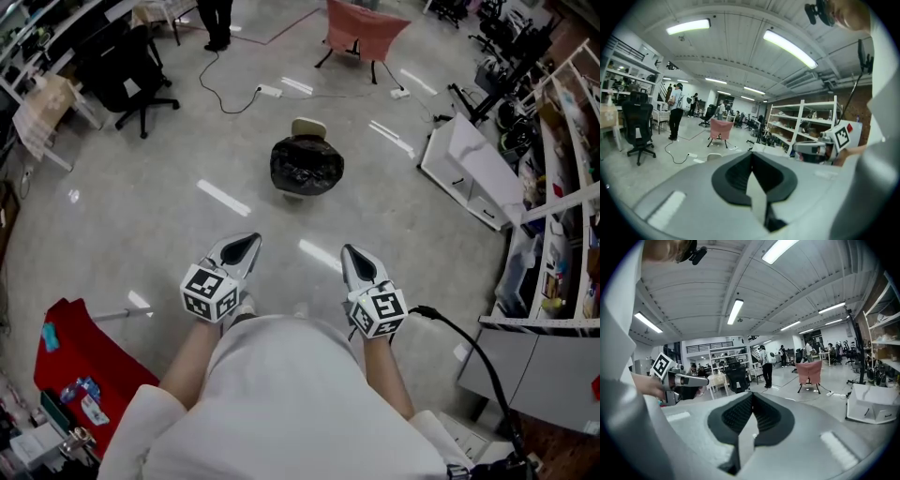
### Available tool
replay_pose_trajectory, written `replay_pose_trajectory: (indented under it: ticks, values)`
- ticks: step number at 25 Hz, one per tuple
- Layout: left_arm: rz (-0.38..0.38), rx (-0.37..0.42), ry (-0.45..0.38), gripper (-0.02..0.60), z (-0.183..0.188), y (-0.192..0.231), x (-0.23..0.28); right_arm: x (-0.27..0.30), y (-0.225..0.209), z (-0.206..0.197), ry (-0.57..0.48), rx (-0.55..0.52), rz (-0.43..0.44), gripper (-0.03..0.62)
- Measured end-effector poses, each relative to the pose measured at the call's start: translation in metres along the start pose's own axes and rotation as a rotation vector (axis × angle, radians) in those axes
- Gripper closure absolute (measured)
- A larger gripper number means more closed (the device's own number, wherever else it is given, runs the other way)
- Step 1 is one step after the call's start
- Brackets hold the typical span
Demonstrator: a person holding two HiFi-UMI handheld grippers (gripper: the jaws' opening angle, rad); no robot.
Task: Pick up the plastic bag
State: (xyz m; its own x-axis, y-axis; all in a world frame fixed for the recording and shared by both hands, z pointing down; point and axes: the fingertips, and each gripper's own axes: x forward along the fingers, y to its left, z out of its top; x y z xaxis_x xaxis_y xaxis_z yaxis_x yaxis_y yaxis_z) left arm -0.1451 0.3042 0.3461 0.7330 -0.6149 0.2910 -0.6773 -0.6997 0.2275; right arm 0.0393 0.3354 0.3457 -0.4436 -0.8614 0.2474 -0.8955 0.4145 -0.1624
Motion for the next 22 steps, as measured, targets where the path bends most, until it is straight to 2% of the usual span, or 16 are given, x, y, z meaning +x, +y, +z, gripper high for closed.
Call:
replay_pose_trajectory:
  ticks: [7,14,18,22]
  values:
    - [0.052,0.001,-0.006,0.578,-0.008,-0.021,0.01,-0.02,-0.024,-0.014,0.031,-0.025,0.043,0.602]
    - [0.099,-0.033,0.005,0.578,-0.02,-0.026,0.015,-0.025,-0.045,-0.03,0.048,-0.025,0.059,0.602]
    - [0.104,-0.04,0.01,0.578,-0.018,-0.018,0.025,-0.015,-0.052,-0.03,0.053,-0.021,0.06,0.602]
    - [0.098,-0.012,0.021,0.578,-0.01,-0.002,0.044,0.002,-0.064,-0.026,0.06,-0.024,0.055,0.6]
